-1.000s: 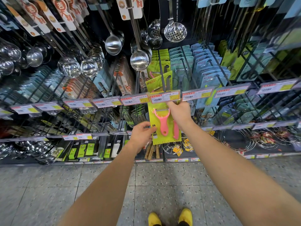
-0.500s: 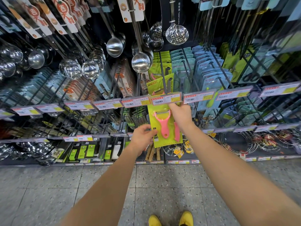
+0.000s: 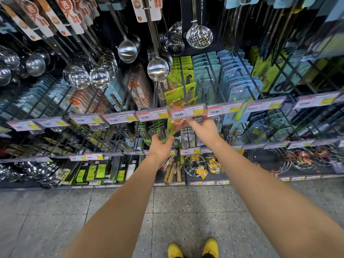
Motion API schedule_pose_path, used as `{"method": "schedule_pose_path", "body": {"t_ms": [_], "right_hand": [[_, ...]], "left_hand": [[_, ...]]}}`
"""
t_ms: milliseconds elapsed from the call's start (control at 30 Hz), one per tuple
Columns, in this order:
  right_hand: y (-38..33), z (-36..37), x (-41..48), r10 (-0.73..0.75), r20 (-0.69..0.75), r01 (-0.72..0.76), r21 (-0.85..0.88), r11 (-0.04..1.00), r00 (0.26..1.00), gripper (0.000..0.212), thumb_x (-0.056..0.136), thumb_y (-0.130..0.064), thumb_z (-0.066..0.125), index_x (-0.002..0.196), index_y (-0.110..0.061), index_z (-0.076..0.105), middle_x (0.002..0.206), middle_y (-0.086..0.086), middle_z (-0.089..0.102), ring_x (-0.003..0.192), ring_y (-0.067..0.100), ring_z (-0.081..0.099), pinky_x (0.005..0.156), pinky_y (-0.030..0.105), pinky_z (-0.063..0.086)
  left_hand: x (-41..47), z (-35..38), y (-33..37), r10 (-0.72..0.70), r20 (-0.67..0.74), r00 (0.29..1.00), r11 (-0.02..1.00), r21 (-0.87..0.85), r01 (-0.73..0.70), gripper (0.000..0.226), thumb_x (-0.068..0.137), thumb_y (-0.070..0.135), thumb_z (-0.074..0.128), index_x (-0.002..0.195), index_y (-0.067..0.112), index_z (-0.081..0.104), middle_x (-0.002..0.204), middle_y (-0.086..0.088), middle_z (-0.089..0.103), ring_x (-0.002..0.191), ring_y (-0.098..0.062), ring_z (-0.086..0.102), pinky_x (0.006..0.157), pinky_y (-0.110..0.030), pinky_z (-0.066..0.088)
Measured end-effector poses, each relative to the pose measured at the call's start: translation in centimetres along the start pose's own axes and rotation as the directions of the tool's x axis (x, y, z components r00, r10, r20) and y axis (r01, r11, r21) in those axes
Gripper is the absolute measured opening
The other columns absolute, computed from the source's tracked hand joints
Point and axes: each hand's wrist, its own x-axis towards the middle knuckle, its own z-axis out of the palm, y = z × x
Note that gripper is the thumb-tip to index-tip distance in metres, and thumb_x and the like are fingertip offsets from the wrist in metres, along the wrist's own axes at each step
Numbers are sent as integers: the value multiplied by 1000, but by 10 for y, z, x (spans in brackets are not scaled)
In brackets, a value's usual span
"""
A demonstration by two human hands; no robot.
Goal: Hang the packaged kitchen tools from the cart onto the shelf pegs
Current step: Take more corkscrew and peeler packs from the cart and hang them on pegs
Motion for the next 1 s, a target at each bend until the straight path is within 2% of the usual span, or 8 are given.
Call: {"method": "schedule_pose_path", "body": {"t_ms": [100,167,233,367,467,700,800,1000], "right_hand": [[8,-6,-6,43,16,-41,-87,995,999,64,82,-54,71,131,-15,57,112,-5,63,95,16,59,85,27,46],[11,-12,-10,74,17,-69,-190,979,997,62,90,-39,70,140,-12,48,120,5,64,98,22,62,85,31,48],[13,-19,-18,69,30,-58,-285,957,997,56,94,-27,66,144,-12,47,123,13,67,99,30,67,83,34,51],[12,-38,-35,94,53,-63,-419,906,994,53,97,-27,58,148,-16,46,130,13,66,99,30,68,84,34,52],[11,-59,-54,121,27,-92,-499,862,992,55,97,-27,56,150,-21,45,131,11,67,93,29,70,78,34,55],[13,-152,-126,199,-160,-255,-665,702,967,47,97,-24,52,144,-19,48,120,15,69,96,34,68,78,41,57],[18,-209,-160,215,-284,-354,-677,645,934,45,97,-27,54,141,-17,50,122,18,67,107,35,66,86,43,57],[37,-340,-228,262,-549,-568,-516,642,794,35,89,-37,58,122,-25,63,120,9,69,110,33,65,88,40,53]], "left_hand": [[-4,8,-1,-77,-15,997,997,30,77,69,104,42,56,158,9,27,150,-15,48,134,-33,49,102,-35,39],[-10,12,0,-49,-7,999,988,147,49,57,105,36,53,152,6,37,127,-14,58,110,-28,56,87,-29,39],[-15,14,3,16,36,999,949,313,-26,45,106,31,52,144,7,48,122,-12,62,97,-23,53,82,-27,40],[-29,20,21,137,167,976,823,530,-206,40,102,30,52,141,17,52,130,-9,65,104,-27,64,93,-34,54],[-43,30,40,263,276,924,622,684,-381,42,101,31,50,141,17,51,130,-10,66,114,-34,65,96,-45,55],[-90,88,91,410,604,684,86,721,-688,42,101,32,50,140,19,51,130,-12,65,116,-35,64,90,-45,54],[-121,134,120,450,698,557,-32,635,-771,34,101,34,51,130,16,55,127,-13,65,113,-37,63,82,-42,49],[-197,261,161,466,831,304,-197,432,-880,44,99,39,51,136,16,53,129,-12,65,115,-37,64,88,-44,53]]}}
